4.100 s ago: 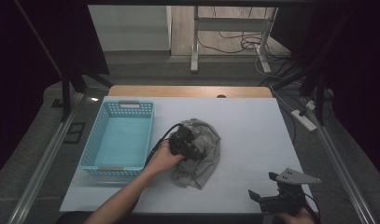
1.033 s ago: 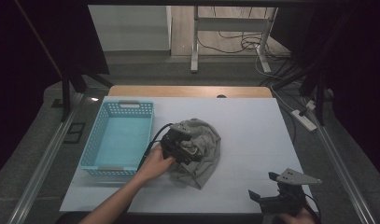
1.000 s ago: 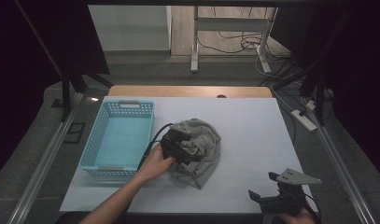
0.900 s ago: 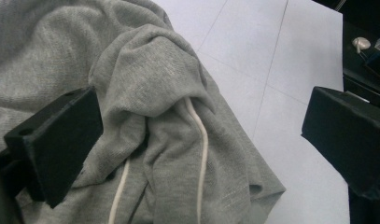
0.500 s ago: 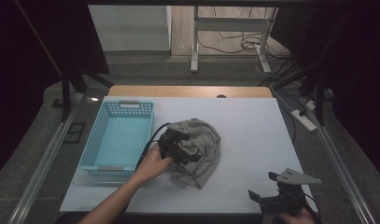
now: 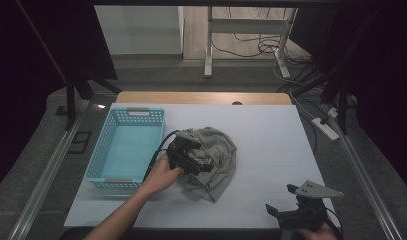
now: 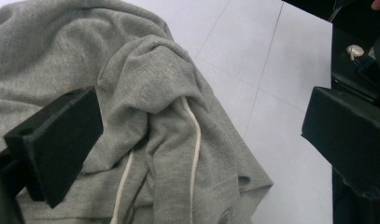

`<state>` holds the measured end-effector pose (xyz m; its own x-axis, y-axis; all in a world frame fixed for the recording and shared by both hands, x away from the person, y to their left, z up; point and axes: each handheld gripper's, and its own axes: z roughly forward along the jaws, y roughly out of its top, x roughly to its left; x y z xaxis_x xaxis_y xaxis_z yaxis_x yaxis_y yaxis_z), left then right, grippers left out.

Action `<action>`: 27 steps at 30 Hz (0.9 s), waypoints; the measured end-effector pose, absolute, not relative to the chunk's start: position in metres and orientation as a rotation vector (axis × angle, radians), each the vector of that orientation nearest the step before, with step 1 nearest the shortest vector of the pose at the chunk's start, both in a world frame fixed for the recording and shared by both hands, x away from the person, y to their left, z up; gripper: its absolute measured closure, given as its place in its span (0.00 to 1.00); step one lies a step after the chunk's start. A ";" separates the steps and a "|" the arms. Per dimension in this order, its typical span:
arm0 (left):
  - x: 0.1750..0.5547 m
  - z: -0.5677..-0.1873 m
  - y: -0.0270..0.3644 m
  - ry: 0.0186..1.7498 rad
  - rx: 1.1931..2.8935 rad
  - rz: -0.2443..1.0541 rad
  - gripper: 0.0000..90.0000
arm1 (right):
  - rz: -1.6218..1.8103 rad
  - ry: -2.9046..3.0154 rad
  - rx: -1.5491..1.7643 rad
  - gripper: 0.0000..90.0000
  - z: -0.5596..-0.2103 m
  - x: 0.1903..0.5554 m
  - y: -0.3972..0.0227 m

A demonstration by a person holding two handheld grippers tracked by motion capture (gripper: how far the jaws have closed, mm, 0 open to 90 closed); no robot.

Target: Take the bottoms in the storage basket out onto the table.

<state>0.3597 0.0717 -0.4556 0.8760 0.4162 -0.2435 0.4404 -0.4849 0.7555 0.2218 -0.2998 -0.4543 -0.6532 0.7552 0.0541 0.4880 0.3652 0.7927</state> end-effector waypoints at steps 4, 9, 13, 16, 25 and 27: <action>0.359 -0.454 0.073 0.623 2.131 -0.047 0.00 | 1.174 2.315 1.095 0.02 -0.454 0.222 -0.300; 0.358 -0.454 0.070 0.617 2.122 -0.063 0.00 | 1.176 2.319 1.107 0.02 -0.455 0.223 -0.300; 0.357 -0.453 0.069 0.623 2.124 -0.084 0.00 | 1.176 2.316 1.113 0.02 -0.455 0.223 -0.300; 0.356 -0.454 0.070 0.629 2.121 -0.094 0.00 | 1.174 2.318 1.120 0.02 -0.455 0.224 -0.300; 0.351 -0.454 0.080 0.611 2.132 -0.103 0.00 | 1.155 2.322 1.132 0.02 -0.455 0.225 -0.299; 0.349 -0.454 0.080 0.613 2.143 -0.089 0.00 | 1.149 2.312 1.146 0.02 -0.455 0.225 -0.299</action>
